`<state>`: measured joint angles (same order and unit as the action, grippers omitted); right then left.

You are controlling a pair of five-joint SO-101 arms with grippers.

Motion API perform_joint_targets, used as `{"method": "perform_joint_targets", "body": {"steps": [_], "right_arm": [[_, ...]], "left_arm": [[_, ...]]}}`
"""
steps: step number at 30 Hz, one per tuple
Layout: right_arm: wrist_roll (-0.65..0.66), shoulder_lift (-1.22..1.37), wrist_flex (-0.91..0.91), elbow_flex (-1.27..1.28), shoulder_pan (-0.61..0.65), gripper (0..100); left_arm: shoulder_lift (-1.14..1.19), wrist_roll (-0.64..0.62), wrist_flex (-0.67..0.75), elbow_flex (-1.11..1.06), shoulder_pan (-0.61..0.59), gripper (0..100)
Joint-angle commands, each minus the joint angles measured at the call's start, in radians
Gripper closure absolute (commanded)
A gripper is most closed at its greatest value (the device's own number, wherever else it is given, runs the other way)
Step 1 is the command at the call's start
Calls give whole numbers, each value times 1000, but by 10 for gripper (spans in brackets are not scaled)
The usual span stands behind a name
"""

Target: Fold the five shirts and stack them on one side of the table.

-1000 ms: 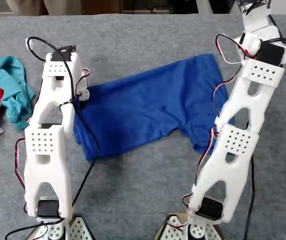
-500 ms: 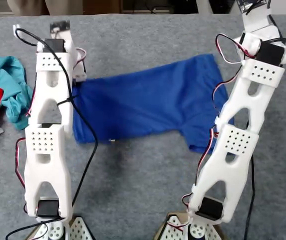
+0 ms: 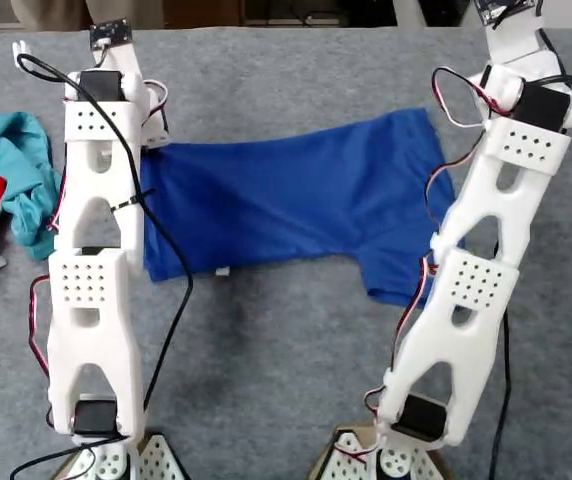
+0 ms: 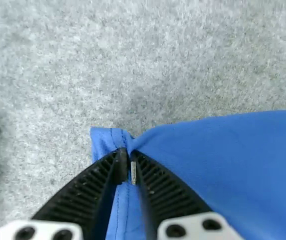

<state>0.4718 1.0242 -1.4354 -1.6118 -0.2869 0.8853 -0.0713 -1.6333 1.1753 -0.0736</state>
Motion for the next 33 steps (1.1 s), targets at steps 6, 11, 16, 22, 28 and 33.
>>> {"method": "perform_joint_targets", "body": {"steps": [6, 11, 16, 22, 28, 33], "right_arm": [[-5, -58, 20, -53, -8, 864], [-5, -58, 20, -53, -8, 864], [-3, -58, 20, -53, -8, 864], [-3, -58, 6, -53, 5, 862], [-3, -84, -69, -54, 58, 941], [41, -79, -150, -50, 159, 991]], "left_arm": [[-10, 0, 14, 14, -11, 978], [-10, 43, 12, -63, -18, 923], [-12, 43, 11, -89, -20, 829], [-22, 43, 11, -87, -20, 829], [-10, -14, 34, -57, -3, 829], [-10, -71, 112, -98, 29, 899]]}}
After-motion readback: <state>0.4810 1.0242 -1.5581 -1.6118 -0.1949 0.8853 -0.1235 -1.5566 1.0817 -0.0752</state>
